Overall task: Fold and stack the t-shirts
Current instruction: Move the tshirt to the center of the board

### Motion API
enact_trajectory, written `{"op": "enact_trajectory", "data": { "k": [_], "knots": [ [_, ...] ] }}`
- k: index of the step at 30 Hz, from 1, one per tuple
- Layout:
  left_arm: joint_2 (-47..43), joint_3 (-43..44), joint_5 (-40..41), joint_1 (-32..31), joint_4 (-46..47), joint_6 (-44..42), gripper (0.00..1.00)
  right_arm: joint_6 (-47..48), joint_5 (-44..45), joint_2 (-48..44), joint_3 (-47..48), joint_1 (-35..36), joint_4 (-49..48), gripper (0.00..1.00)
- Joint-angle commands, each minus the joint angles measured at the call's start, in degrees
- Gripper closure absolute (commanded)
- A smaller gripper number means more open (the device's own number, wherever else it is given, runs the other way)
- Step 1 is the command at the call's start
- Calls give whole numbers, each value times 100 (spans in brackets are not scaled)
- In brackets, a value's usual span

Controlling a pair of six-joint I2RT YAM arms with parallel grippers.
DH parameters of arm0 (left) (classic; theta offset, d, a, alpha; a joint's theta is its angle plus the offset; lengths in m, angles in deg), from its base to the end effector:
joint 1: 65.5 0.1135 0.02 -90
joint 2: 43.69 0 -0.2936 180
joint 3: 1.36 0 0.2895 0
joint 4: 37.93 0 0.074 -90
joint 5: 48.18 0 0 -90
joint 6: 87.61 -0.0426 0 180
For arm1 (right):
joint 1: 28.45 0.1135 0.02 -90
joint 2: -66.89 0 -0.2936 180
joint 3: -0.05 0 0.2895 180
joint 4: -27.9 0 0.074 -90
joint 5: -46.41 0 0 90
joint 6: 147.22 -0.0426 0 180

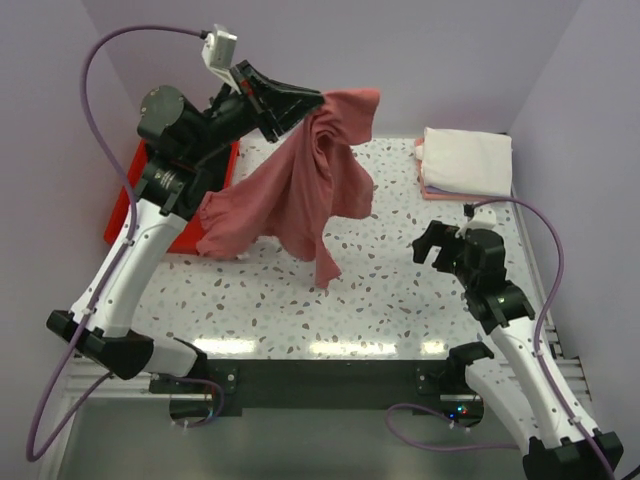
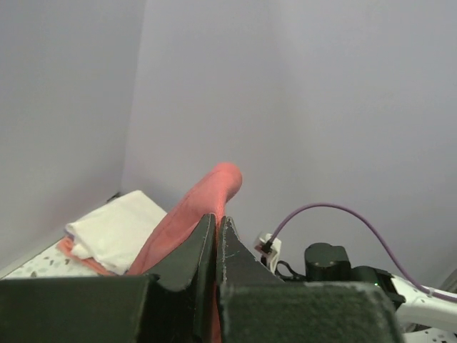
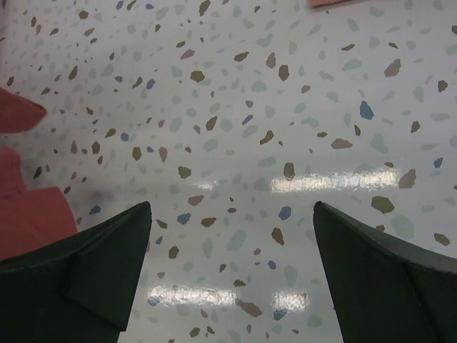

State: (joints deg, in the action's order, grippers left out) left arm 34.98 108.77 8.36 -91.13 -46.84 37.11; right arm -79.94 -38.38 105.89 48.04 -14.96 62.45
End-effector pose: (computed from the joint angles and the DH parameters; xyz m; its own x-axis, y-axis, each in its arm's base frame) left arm 0.2697 -0.1555 0.5945 -0.1828 -0.4393 -0.8795 0.8709 0.3427 -0.3522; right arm 0.1787 0.0389 0.2933 -0.4460 0.2886 -0.8473 0.0212 0.9497 0.3123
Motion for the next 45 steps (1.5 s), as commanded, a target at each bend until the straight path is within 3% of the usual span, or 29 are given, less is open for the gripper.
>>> {"op": "enact_trajectory", "data": {
  "k": [1,6,9,13,16,18,19,23,25,29,32,38,45],
  "knots": [
    [227,633,-250,-459,398,-70,100,-83,278,-121,9,-5,-96,1],
    [1193,1651,-48,-1435,91,-299,100,-136,480,-139,18,4,-18,1],
    [1650,2109,-4,-1559,-129,-317,100,-154,586,-200,27,4,61,1],
    [1739,1952,102,-1559,-120,-404,100,-162,560,-341,-43,4,-17,1],
    [1371,1304,766,-1551,-138,-685,100,-145,490,-350,-61,4,-27,1],
    [810,382,1312,-1550,-50,-904,100,-145,481,-332,-52,4,-18,1],
    [581,-13,1994,-1542,11,-940,100,-145,446,-323,-52,4,-44,1],
    [-692,-2628,3509,-1454,634,-889,100,-110,166,-192,-105,4,-176,1],
    [-949,-3406,4072,-1332,749,-590,100,-40,-89,-8,-122,4,-350,1],
    [-1091,-4803,3943,-578,57,148,100,118,-713,625,-18,4,-431,1],
    [-1126,-5595,4022,-329,64,518,100,206,-890,1065,132,4,-326,1],
    [-1152,-6116,4698,-303,-225,703,100,-187,-1180,1294,124,4,254,1],
    [-1355,-6468,4980,-294,-393,843,100,-1023,-1128,486,-324,13,1870,1]
  ]
}}
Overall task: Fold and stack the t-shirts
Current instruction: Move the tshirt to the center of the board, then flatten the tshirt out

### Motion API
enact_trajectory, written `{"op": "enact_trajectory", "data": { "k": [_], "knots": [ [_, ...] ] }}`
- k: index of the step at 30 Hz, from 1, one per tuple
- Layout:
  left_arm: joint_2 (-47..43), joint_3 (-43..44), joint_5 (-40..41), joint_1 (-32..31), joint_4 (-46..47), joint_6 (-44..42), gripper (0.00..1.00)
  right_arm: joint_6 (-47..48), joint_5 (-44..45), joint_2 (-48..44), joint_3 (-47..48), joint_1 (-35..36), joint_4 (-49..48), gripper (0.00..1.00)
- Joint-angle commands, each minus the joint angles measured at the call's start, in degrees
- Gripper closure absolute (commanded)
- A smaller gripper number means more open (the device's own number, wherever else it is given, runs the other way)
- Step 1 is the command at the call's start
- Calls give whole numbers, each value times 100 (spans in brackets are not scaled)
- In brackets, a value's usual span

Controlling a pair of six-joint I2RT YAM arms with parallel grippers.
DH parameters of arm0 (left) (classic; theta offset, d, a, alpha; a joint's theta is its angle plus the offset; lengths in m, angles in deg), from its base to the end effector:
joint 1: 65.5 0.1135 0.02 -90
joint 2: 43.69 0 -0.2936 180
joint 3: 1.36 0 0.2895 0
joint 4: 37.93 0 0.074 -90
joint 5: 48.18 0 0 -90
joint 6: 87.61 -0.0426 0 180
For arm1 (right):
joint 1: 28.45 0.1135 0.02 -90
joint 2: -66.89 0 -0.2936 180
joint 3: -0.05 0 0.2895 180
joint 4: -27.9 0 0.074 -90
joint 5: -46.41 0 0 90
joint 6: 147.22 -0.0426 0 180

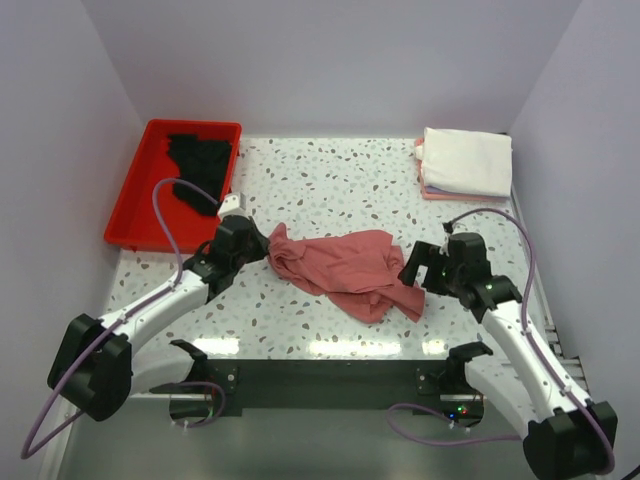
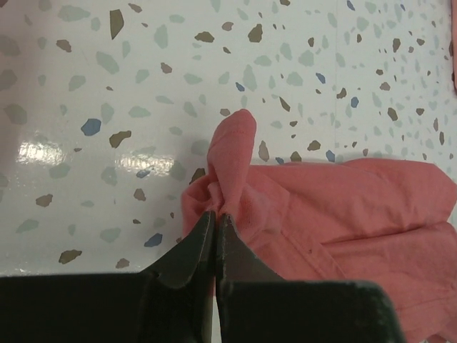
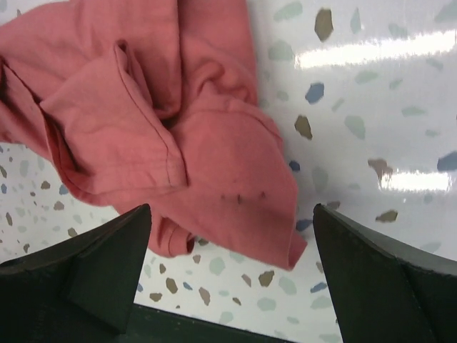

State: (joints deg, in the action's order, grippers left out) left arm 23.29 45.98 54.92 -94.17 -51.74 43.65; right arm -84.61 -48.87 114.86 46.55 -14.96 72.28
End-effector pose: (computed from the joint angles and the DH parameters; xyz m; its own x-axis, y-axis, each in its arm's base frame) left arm 0.2452 -0.1231 0.2228 -0.5623 -0.4246 -0.7096 -0.0924 0.8850 -0.4563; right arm 0.1877 0.0490 0.2406 -0.7550 0.2900 -0.5881 0.0594 0.9235 0.3791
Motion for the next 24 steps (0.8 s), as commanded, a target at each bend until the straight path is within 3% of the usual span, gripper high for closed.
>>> {"op": "enact_trajectory", "data": {
  "k": [1,4,12,16,23,24],
  "knots": [
    [-211,-215,324,10,97,207,100,-678,-44,-506,-211,13,1184,1],
    [-238,-207,342,19,97,199,100,-1161,-166,-797,-430,4,1258,2],
    [-282,-242,500,28,97,181,100,-1066,-500,-631,-782,65,942,2],
    [-229,-207,439,28,97,164,100,-1048,-632,-455,-1046,188,319,6],
    [-194,-198,465,72,97,163,100,-723,-536,116,-1020,206,-552,40],
    [-194,-198,474,72,97,164,100,-697,-475,177,-994,215,-631,58]
  ]
}}
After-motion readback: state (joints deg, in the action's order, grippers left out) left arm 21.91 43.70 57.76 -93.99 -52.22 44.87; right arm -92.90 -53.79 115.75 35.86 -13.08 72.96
